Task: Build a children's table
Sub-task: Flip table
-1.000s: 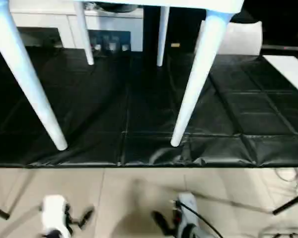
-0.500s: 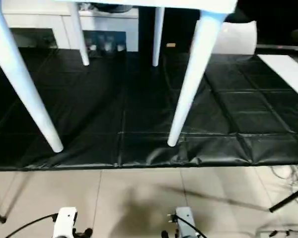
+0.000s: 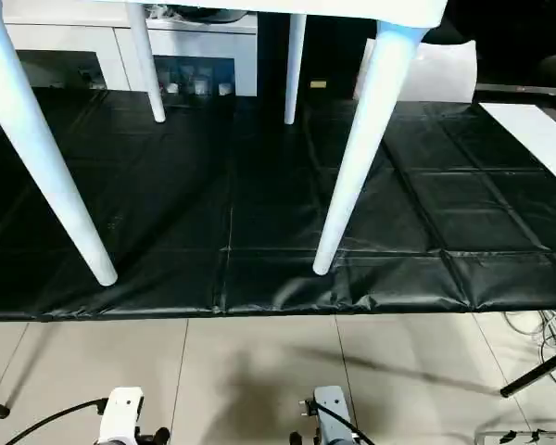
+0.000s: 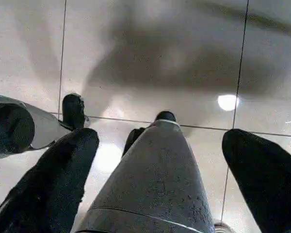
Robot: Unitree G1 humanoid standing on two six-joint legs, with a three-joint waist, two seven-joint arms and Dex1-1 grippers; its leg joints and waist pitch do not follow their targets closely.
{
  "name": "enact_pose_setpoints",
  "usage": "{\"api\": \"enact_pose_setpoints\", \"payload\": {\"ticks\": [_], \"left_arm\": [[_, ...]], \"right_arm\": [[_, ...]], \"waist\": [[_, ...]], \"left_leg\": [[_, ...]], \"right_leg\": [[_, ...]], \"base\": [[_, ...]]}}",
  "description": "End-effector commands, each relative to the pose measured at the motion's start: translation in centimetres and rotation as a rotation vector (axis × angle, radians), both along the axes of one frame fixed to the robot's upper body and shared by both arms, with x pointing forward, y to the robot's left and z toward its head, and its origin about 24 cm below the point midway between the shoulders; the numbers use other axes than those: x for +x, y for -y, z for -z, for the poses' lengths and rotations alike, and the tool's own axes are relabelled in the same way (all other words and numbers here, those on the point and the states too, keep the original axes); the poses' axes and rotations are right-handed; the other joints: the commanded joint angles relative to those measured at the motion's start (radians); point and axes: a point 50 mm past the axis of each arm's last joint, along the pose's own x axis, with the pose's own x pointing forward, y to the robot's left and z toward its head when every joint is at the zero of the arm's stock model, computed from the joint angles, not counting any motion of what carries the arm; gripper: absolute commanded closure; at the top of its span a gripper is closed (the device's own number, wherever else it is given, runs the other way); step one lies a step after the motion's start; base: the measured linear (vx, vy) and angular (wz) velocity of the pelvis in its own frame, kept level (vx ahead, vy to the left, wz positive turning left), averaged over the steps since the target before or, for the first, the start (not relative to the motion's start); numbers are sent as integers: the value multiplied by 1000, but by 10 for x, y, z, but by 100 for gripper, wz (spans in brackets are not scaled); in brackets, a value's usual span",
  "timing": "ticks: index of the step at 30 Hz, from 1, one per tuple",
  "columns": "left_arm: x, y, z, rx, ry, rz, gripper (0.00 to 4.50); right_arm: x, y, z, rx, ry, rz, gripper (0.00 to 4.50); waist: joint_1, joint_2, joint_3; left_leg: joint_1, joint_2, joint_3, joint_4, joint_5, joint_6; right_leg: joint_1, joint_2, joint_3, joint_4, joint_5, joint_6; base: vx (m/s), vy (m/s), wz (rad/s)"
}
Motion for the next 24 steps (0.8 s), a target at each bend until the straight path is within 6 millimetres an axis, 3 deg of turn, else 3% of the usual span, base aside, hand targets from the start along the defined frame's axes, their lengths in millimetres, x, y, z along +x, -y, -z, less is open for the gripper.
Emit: {"api": "enact_pose_setpoints", "payload": {"ticks": [1, 9, 19, 24], "left_arm": [[-16, 0, 6, 2, -69, 1, 0], [-16, 0, 6, 2, -69, 1, 0], [-16, 0, 6, 2, -69, 1, 0], [-16, 0, 6, 2, -69, 1, 0]], "right_arm": [[-9, 2, 4, -9, -42, 3, 0], [-9, 2, 4, -9, -42, 3, 0], [-9, 2, 4, -9, -42, 3, 0], [-9, 2, 4, -9, -42, 3, 0]], "waist": [[3, 4, -13], [2, 5, -17], [2, 4, -11], [2, 4, -12]], "left_leg": [[-2, 79, -27, -93, -228, 54], [-2, 81, -25, -92, -180, 75], [-1, 81, -25, -97, -232, 54], [-2, 82, -25, -98, -220, 57]], "right_leg": [[4, -108, 57, -90, -95, -254], [8, -107, 54, -83, 2, -268], [3, -108, 58, -92, -76, -256], [4, -108, 58, -92, -70, -253]], "base": [[0, 0, 0], [0, 0, 0], [0, 0, 0], [0, 0, 0]]}}
